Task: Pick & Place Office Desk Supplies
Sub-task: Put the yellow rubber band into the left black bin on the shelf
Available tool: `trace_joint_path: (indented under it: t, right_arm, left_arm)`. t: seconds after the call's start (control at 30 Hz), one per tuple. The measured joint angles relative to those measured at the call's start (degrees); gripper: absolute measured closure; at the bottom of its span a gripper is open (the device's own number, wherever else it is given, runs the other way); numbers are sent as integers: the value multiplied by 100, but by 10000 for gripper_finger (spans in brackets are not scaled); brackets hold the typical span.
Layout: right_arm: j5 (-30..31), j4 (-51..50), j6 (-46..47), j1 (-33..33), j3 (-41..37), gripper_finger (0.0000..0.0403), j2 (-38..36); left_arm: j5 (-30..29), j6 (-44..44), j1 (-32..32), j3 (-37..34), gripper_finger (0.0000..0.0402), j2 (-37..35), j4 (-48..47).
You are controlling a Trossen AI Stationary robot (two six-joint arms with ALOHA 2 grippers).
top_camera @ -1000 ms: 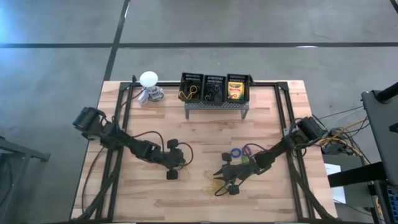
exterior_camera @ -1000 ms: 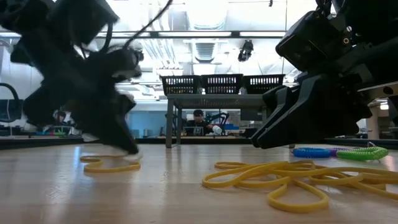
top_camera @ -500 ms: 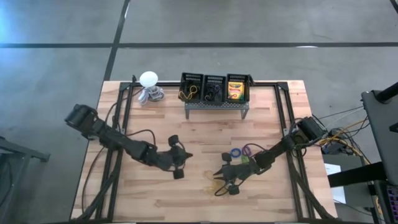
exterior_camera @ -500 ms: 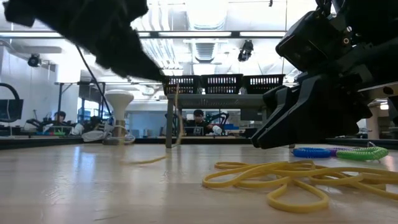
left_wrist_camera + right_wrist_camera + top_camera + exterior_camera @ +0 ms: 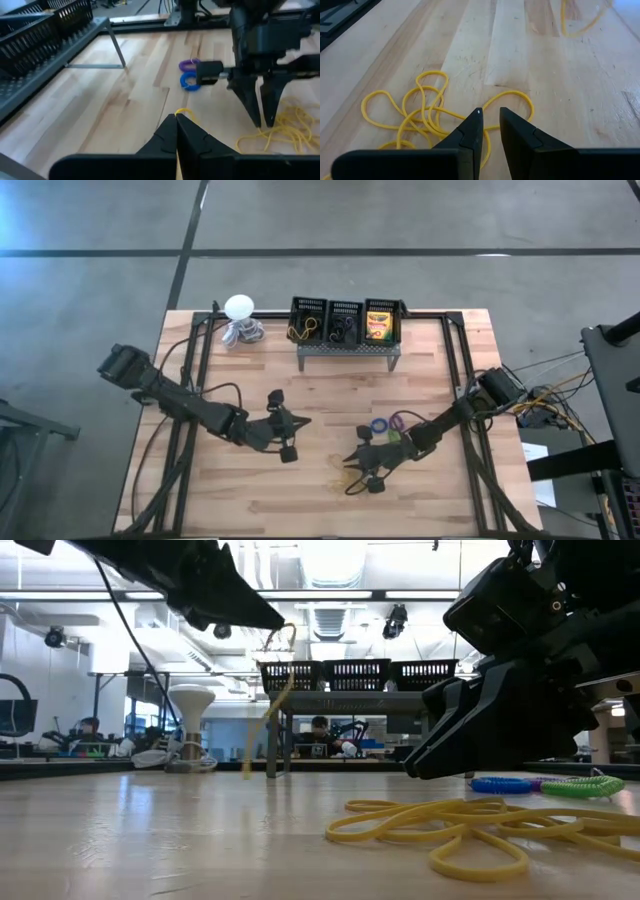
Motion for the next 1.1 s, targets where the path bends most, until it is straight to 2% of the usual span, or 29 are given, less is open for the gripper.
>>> trace_joint_path:
  t: [0.33, 0.57, 0.63, 0.77, 1.1]
  right_arm:
    - [0, 0, 0, 4, 0, 343, 0]
    - [0, 0, 0, 2, 0, 344, 0]
    - [0, 2, 0, 2, 0, 344, 0]
    - [0, 4, 0, 2, 0, 344, 0]
    - [2, 9, 0, 2, 0, 343, 0]
  left_arm:
    - [0, -615, 0, -227, 401, 304, -279]
    - [25, -1557, 23, -629, 401, 382, -284]
    - [215, -1893, 119, -686, 401, 387, -294]
    - [1018, -2132, 410, -690, 401, 543, -237]
    - [1417, -2135, 641, -497, 397, 1152, -79]
